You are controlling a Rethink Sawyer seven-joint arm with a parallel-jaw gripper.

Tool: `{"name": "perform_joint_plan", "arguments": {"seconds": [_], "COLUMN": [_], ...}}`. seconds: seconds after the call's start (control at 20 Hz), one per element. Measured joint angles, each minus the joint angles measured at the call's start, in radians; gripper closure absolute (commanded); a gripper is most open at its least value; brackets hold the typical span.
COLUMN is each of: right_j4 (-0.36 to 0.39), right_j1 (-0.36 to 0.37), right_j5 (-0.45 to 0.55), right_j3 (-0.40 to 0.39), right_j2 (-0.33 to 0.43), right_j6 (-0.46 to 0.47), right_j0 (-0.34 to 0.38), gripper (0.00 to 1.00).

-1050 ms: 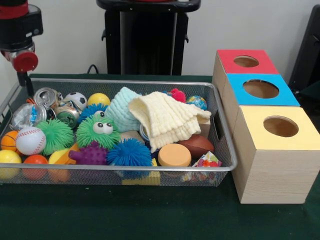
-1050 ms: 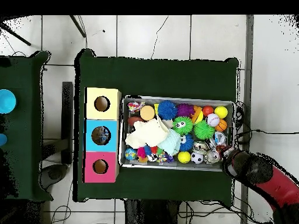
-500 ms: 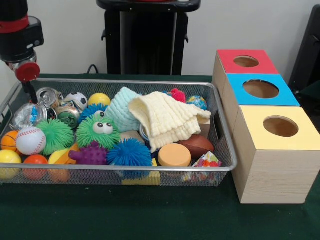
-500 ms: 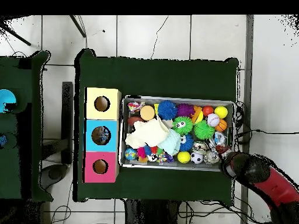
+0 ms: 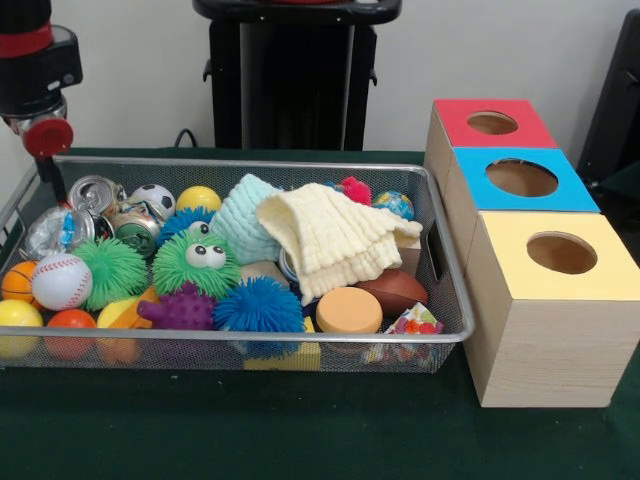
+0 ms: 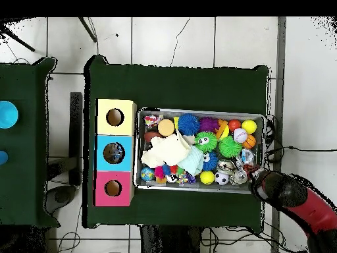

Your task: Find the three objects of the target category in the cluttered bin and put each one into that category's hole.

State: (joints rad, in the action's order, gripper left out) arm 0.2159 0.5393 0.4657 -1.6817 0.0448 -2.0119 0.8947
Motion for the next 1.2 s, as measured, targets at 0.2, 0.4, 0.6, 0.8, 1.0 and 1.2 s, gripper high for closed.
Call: {"name": "perform_joint_plan", "arguments": {"seconds": [0.2, 0.4, 0.6, 0.8, 1.0, 1.2], "right_j4": [0.0, -0.001, -0.005, -0.01, -0.024, -0.037], "right_j1": [0.042, 0.08, 0.106, 0.109, 0.102, 0.099], "right_j5": [0.006, 0.024, 0.046, 0.065, 0.091, 0.107], "right_j3": [0.0, 0.0, 0.0, 0.01, 0.031, 0.045], "right_j2": [-0.005, -0.01, -0.011, -0.011, -0.009, -0.008], "right_j6": [0.0, 0.0, 0.0, 0.0, 0.0, 0.0], "right_j0": [-0.01, -0.022, -0.04, -0.069, -0.101, -0.12], "gripper": [0.0, 0.0, 0.0, 0.0, 0.0, 0.0]}}
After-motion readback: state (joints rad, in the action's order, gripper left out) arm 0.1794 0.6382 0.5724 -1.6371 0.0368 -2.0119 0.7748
